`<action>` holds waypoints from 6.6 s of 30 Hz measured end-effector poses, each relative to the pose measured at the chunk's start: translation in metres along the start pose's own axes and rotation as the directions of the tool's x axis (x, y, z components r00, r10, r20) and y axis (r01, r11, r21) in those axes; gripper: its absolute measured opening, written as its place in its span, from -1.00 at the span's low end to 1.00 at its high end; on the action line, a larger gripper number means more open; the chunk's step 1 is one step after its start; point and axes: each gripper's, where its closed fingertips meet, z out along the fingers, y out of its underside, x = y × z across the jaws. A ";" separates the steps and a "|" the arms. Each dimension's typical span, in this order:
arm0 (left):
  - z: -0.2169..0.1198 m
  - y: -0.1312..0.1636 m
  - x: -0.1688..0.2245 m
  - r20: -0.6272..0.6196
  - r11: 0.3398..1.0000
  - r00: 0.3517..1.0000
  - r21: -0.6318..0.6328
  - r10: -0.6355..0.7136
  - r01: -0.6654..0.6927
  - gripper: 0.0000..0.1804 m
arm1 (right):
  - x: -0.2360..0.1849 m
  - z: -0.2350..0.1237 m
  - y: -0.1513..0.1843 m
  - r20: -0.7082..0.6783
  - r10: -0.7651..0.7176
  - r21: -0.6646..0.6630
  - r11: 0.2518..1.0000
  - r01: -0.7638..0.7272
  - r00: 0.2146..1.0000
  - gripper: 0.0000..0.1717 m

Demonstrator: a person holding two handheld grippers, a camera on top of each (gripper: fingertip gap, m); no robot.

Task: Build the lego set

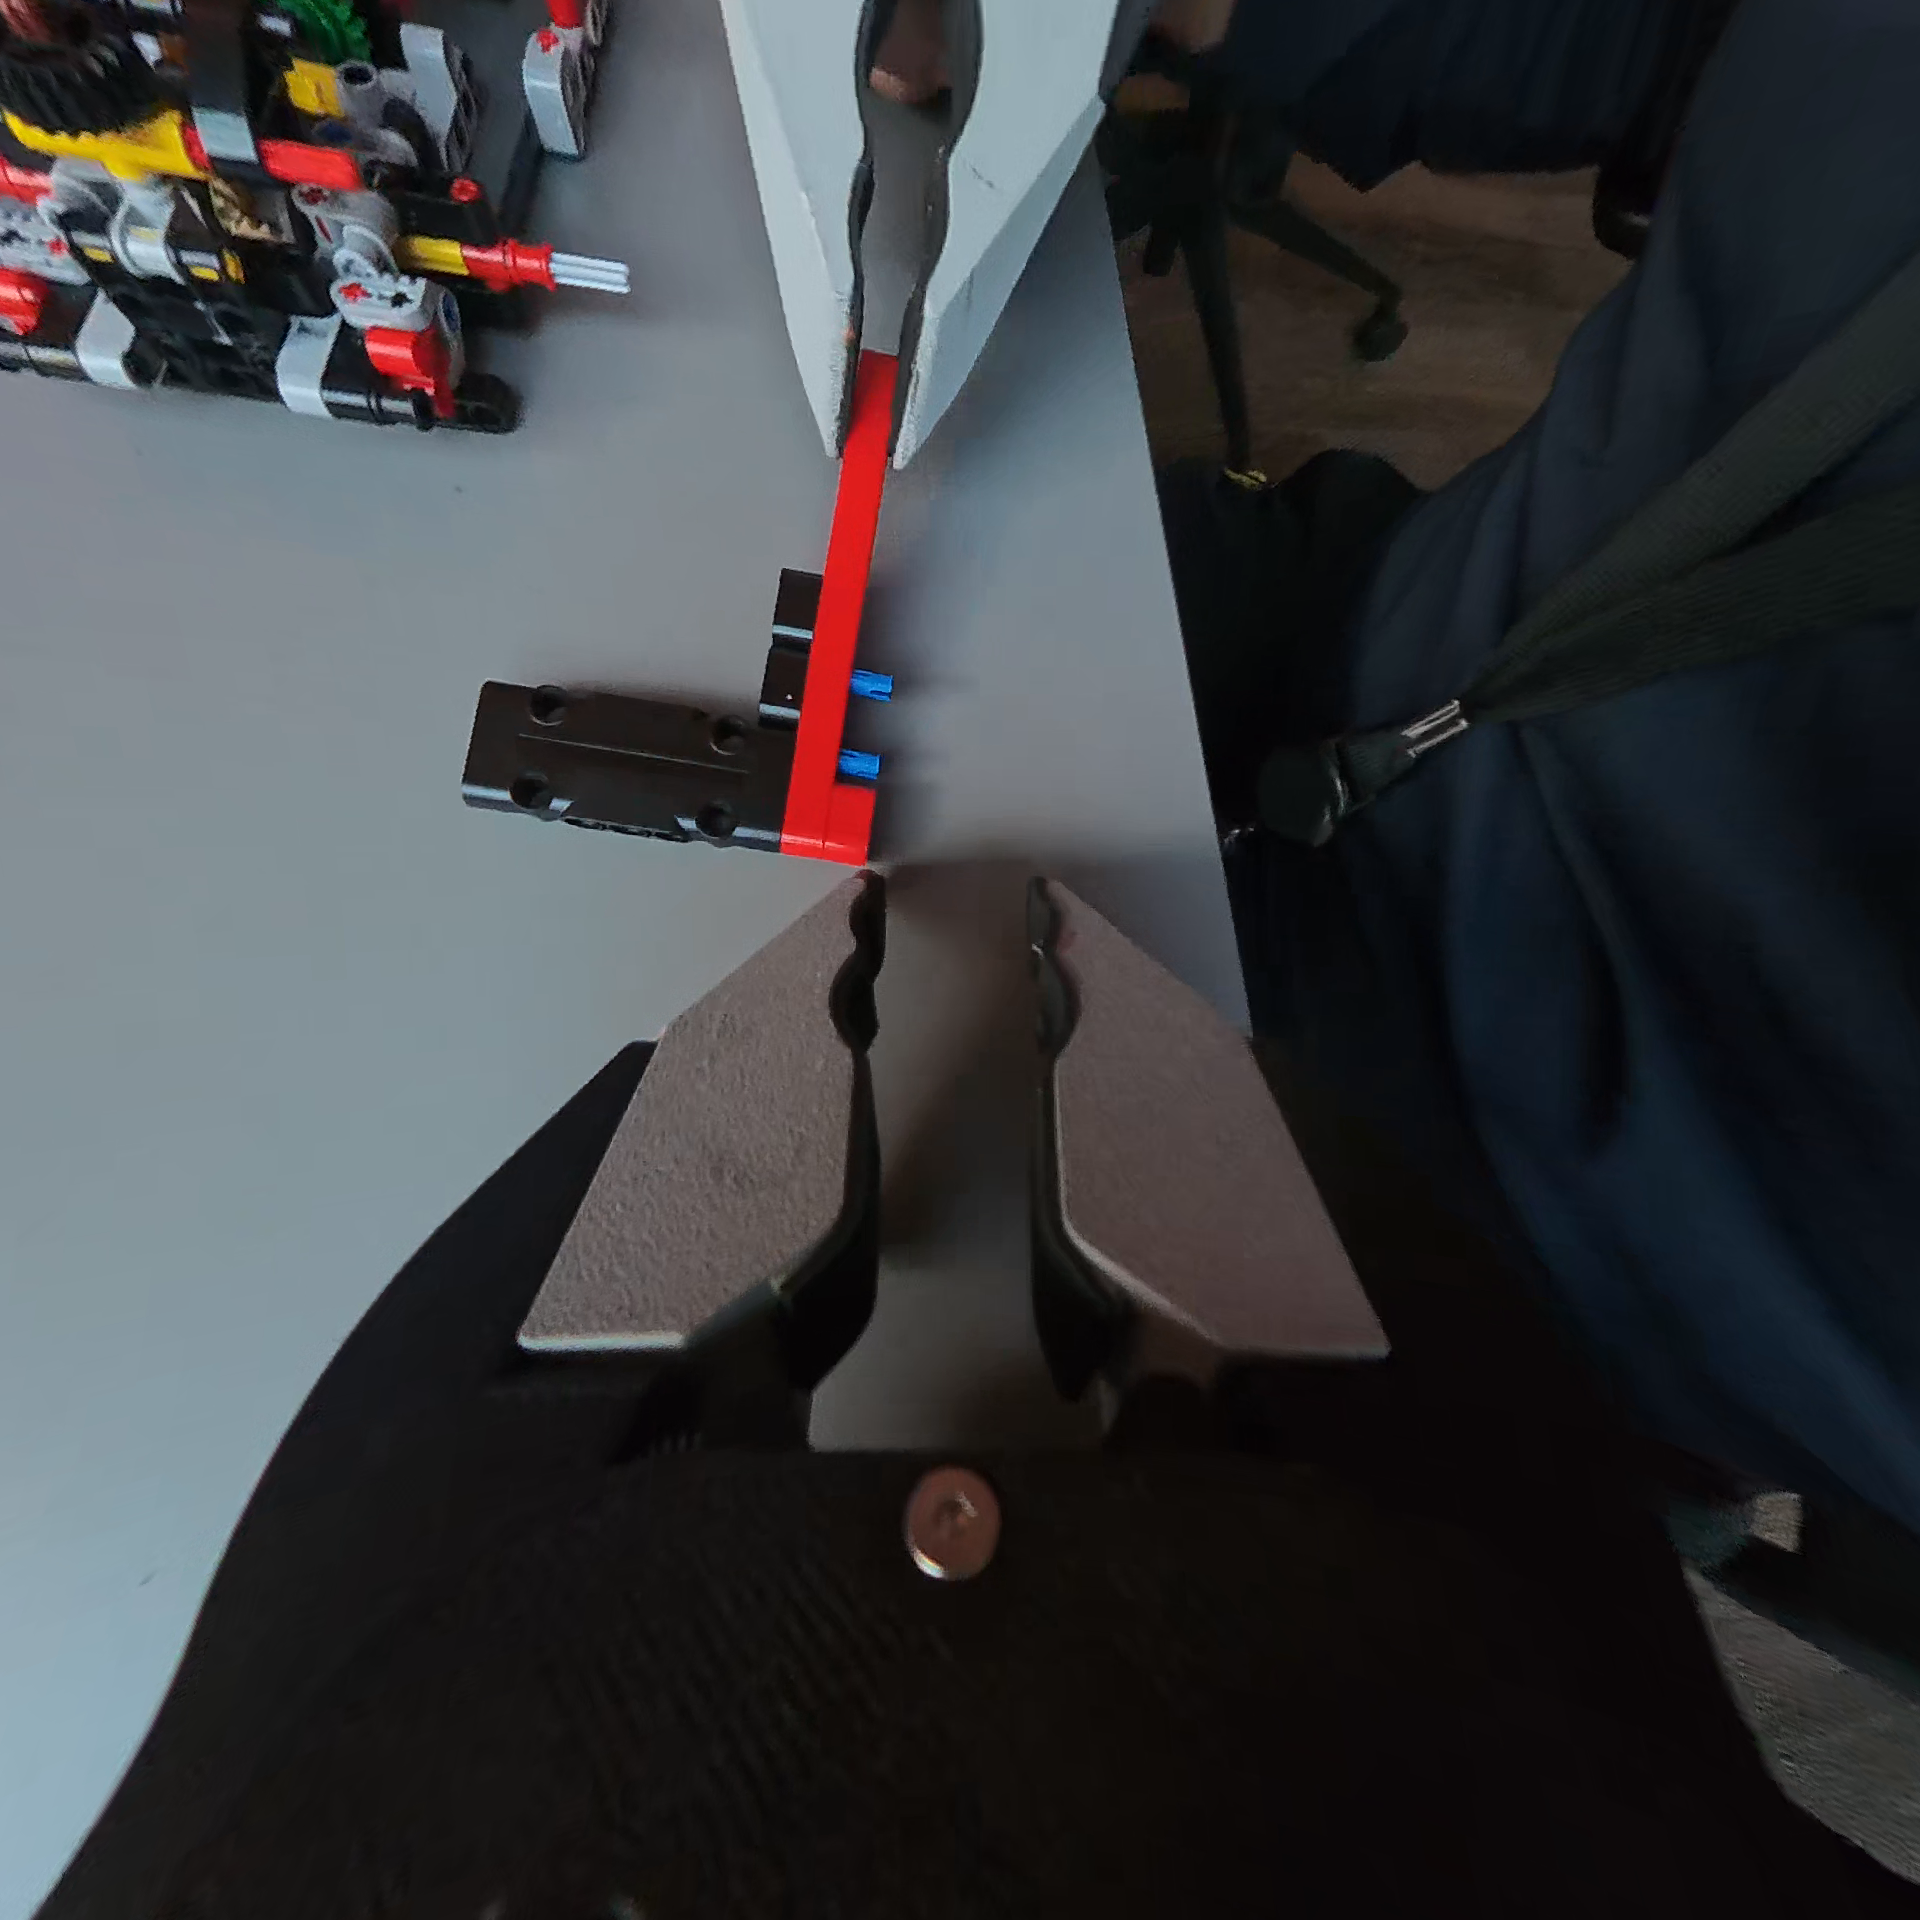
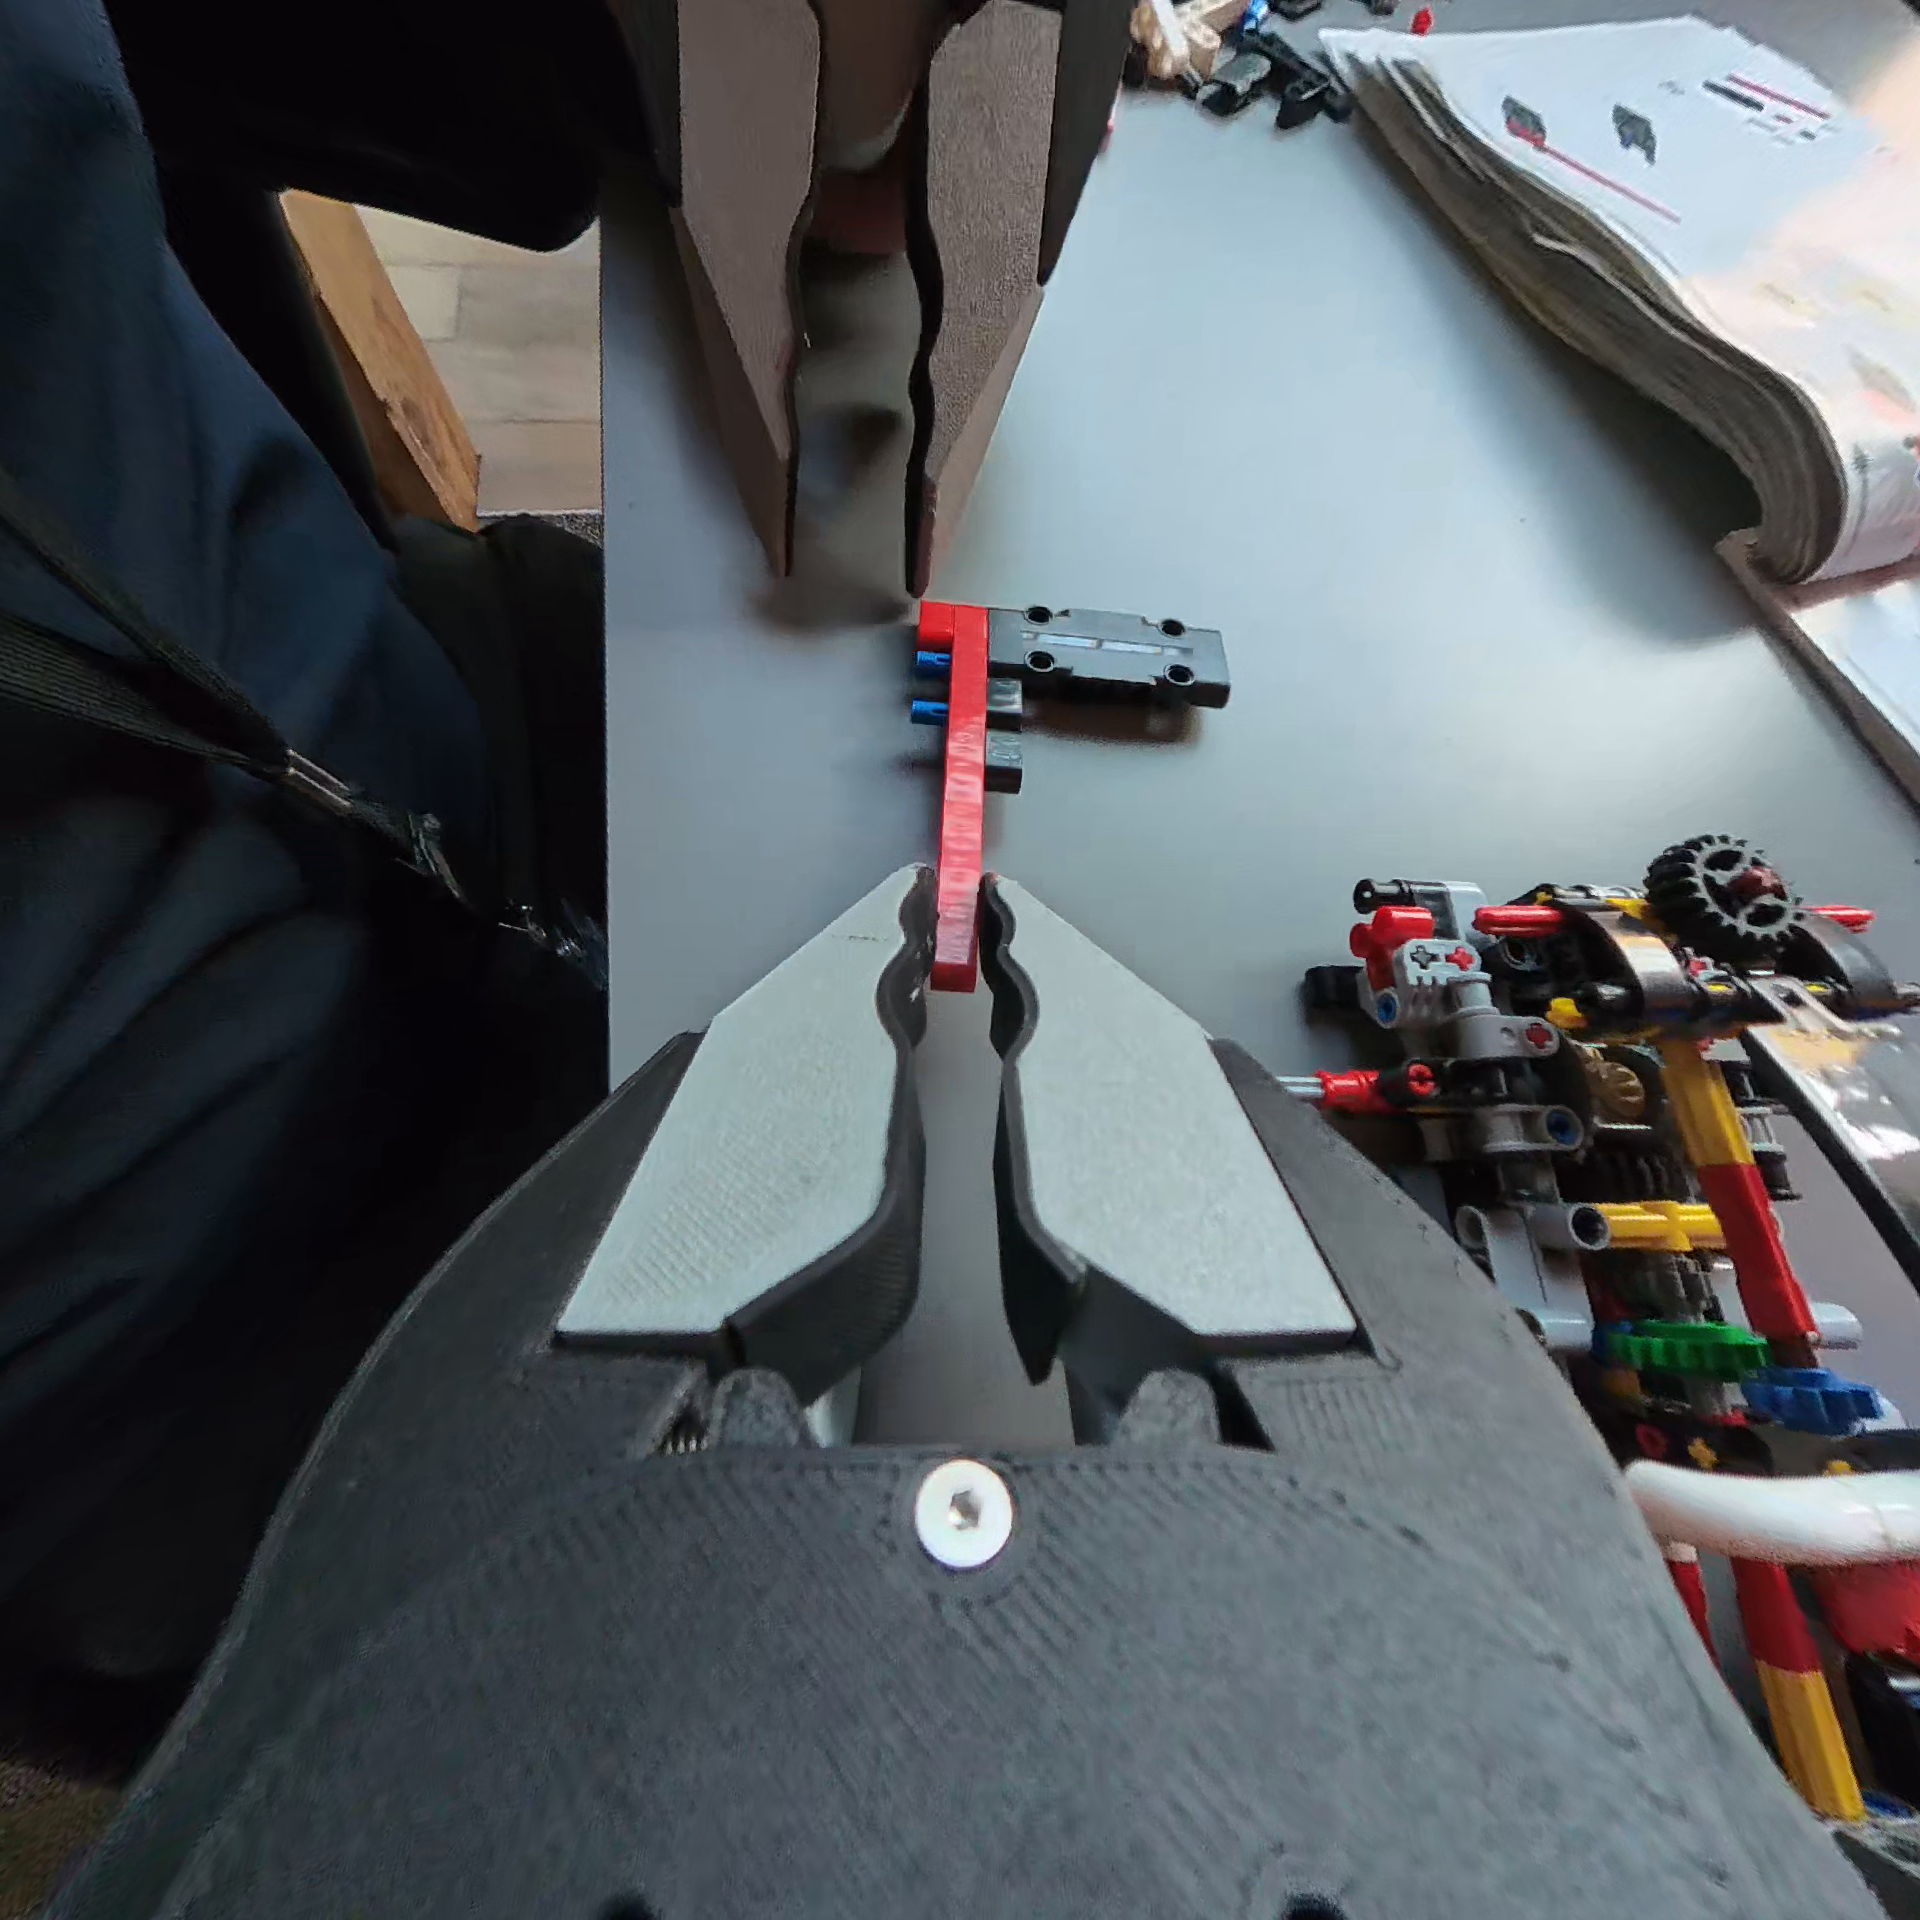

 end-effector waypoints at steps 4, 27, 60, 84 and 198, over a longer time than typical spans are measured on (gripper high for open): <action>-0.002 -0.006 -0.008 0.090 0.997 0.994 0.030 0.067 -0.070 -0.72 | 0.000 -0.005 -0.005 0.019 0.016 0.048 0.999 -0.017 1.000 -0.94; -0.014 -0.020 -0.033 0.292 0.985 0.951 0.108 0.100 -0.136 -0.64 | 0.010 -0.012 -0.013 -0.024 0.021 0.118 0.993 -0.018 0.999 -0.94; -0.010 -0.017 -0.033 0.281 0.988 0.954 0.075 0.107 -0.133 -0.69 | 0.011 -0.014 -0.015 -0.032 0.023 0.134 0.991 -0.019 0.999 -0.94; -0.008 -0.016 -0.033 0.274 0.989 0.956 0.065 0.109 -0.131 -0.71 | 0.011 -0.015 -0.015 -0.031 0.025 0.139 0.990 -0.021 0.999 -0.94; -0.006 -0.058 -0.056 0.177 0.968 0.975 0.234 -0.139 0.095 -0.52 | 0.040 -0.077 -0.025 -0.108 0.190 0.425 0.896 -0.128 0.976 -0.94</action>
